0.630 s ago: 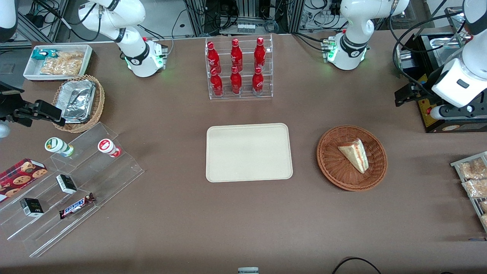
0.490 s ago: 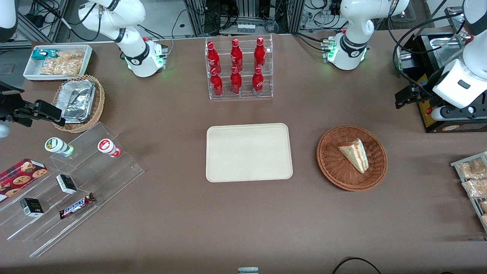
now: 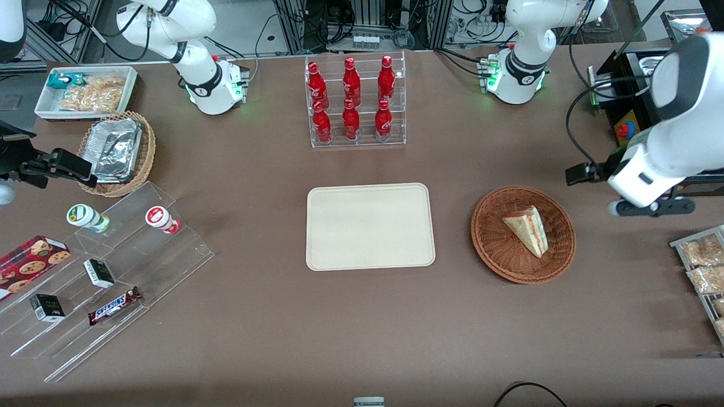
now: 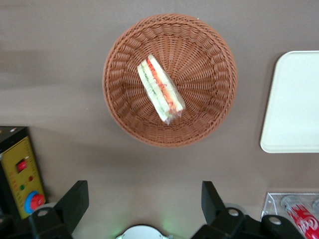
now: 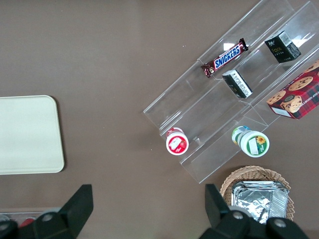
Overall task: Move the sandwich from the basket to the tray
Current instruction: 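Move the left gripper down over the wrapped sandwich in the wicker basket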
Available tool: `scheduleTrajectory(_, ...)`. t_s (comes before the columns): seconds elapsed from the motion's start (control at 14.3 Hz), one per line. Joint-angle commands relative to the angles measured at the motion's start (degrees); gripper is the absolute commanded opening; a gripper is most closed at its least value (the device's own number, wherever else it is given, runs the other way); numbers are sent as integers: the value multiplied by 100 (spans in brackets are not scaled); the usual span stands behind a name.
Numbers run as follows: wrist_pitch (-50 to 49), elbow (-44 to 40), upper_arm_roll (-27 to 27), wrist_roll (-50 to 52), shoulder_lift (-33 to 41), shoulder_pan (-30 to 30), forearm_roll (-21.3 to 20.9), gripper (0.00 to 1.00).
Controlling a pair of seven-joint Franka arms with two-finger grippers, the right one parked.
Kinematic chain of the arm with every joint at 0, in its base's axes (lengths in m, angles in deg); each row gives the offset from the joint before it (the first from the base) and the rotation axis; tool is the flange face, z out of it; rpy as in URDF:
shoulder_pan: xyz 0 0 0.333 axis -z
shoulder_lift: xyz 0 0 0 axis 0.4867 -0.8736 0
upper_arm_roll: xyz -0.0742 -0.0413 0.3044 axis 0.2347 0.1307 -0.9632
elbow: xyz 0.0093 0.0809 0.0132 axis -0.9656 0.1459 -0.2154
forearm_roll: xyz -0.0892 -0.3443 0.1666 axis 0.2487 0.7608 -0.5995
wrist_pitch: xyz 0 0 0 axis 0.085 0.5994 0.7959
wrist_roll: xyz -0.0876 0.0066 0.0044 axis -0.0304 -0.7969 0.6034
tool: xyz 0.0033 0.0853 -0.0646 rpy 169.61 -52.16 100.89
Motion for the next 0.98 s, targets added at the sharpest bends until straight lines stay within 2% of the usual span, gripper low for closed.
scheduleTrajectory(0.0, 722, 568, 25, -24, -117, -43, 53, 100)
scheduleTrajectory(0.49, 2954, 2290, 25, 213, -126, -52, 44, 100)
scheduleTrajectory(0.7, 3860, 2959, 25, 1414, -12, -43, 44, 100)
scheduleTrajectory(0.91, 4126, 3075, 25, 2786, -38, -35, 44, 100)
